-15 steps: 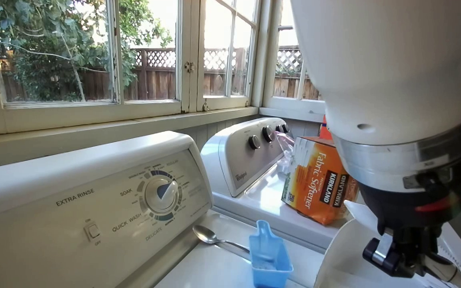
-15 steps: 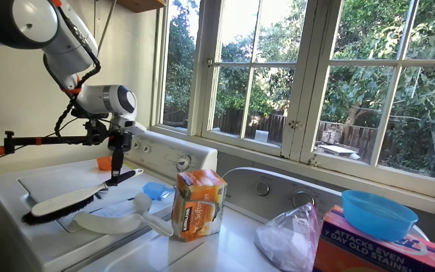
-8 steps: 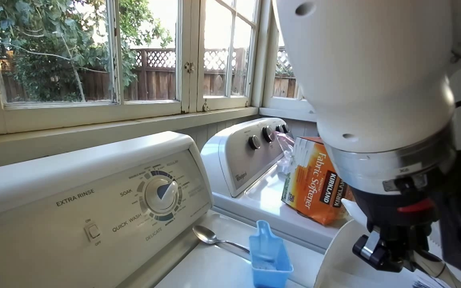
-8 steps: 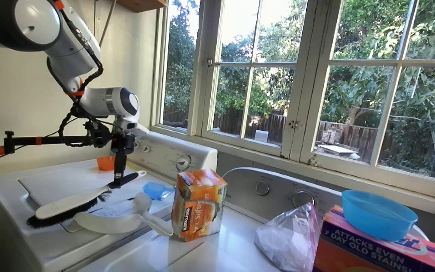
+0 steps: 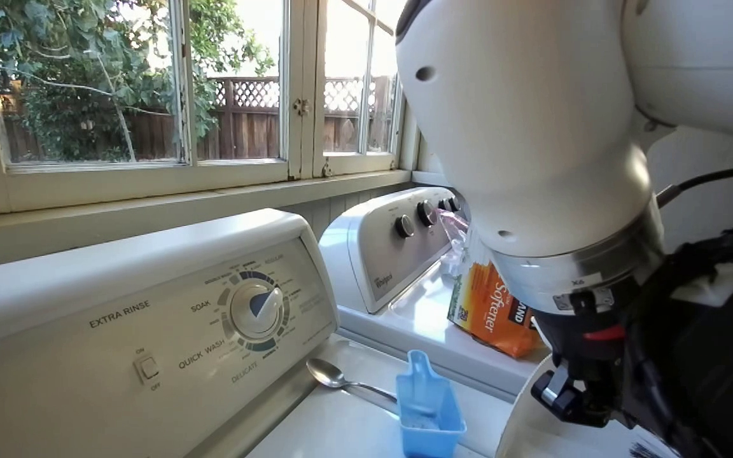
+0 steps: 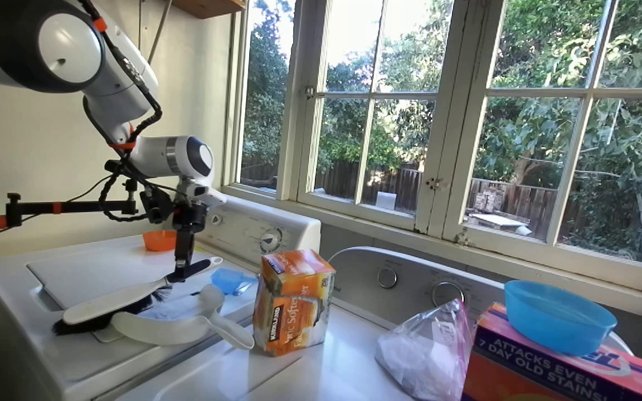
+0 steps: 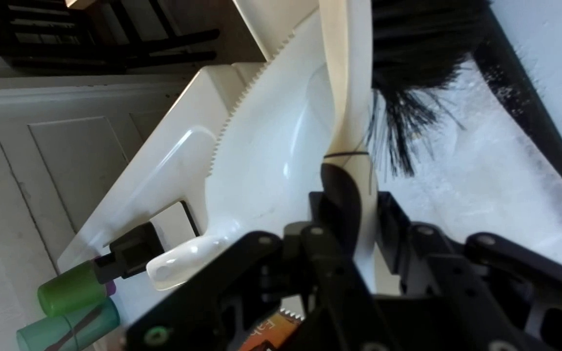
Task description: Use the white hand broom to sweep the white detergent on the dustpan
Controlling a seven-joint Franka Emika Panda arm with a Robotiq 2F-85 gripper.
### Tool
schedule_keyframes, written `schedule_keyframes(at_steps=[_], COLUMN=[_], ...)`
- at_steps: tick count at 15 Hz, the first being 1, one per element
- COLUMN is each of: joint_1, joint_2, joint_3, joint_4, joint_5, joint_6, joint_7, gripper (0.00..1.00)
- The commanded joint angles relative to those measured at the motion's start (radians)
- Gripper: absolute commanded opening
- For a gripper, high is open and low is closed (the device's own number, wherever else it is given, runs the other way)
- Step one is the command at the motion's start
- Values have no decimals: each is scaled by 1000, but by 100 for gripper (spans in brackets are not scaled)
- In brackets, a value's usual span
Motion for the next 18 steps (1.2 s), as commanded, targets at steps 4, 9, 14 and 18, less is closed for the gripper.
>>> schedule_keyframes(at_steps=[4,9,14,18], joint_1=[25,44,50,57], joint_2=[68,111,146,156], joint_3=[-3,-12,-25,-39], joint_4=[116,167,207,226], joint_5=[29,24,26,17], joint_6=[-106,-143,-155,-148], joint_7=[78,141,222,282], gripper=[7,7,7,7])
